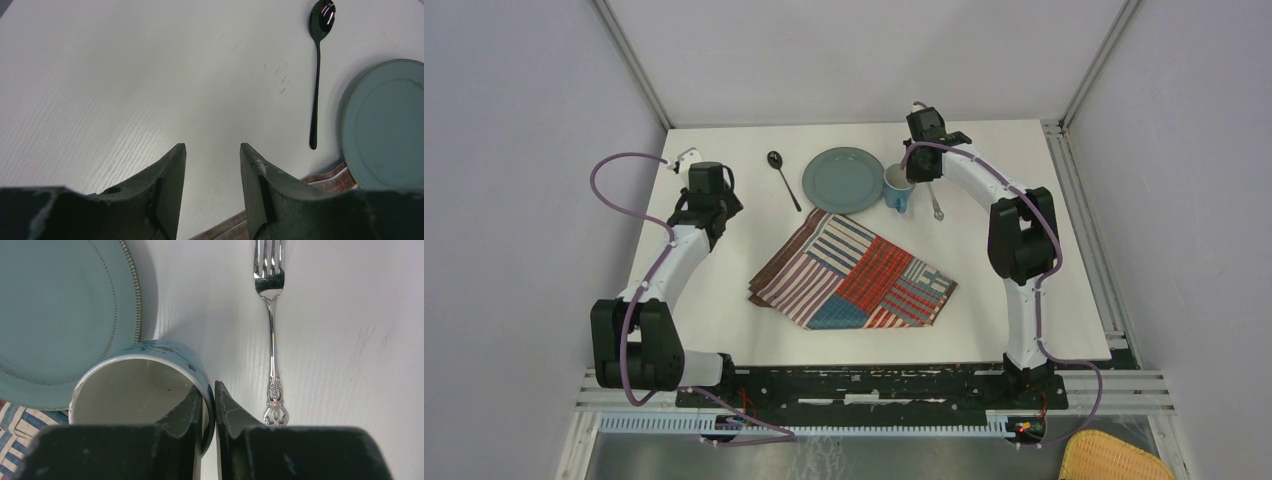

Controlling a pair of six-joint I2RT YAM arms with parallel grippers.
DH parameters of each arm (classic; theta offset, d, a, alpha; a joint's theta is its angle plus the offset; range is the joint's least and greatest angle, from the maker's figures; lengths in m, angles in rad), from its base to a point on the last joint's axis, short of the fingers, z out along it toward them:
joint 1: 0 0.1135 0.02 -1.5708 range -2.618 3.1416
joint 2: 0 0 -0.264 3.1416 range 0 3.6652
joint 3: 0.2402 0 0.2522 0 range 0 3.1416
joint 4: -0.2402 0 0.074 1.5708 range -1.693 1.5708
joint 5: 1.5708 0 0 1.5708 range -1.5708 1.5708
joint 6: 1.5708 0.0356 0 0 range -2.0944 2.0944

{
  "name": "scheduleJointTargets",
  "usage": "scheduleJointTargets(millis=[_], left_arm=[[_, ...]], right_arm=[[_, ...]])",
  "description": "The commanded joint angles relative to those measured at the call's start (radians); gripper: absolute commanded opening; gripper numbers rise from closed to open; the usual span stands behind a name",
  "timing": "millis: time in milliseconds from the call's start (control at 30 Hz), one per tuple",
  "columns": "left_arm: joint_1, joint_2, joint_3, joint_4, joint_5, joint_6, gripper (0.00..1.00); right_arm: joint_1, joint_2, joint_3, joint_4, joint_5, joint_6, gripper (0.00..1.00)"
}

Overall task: Set the dinner table for one person
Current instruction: Pick up the cup at the center of the board.

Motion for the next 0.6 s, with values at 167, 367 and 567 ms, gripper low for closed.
scheduleJointTargets(millis=[167, 367, 567], left_arm=[[-0.005, -0.007, 0.037, 0.021, -0.035, 0.038, 0.52], [-0.005, -0.002, 0.039, 0.021, -0.036, 0.041, 0.52], [-0.004, 0.0, 0.038, 0.021, -0.037, 0.043, 0.52]], right_arm=[[0.012, 0.022, 0.046, 0.016, -0.008, 0.006, 0.0], [0.012, 0.003, 0.05, 0.019, 0.0, 0.012, 0.0], [0.007, -0.017, 0.109, -0.018, 0.027, 0.012, 0.0]])
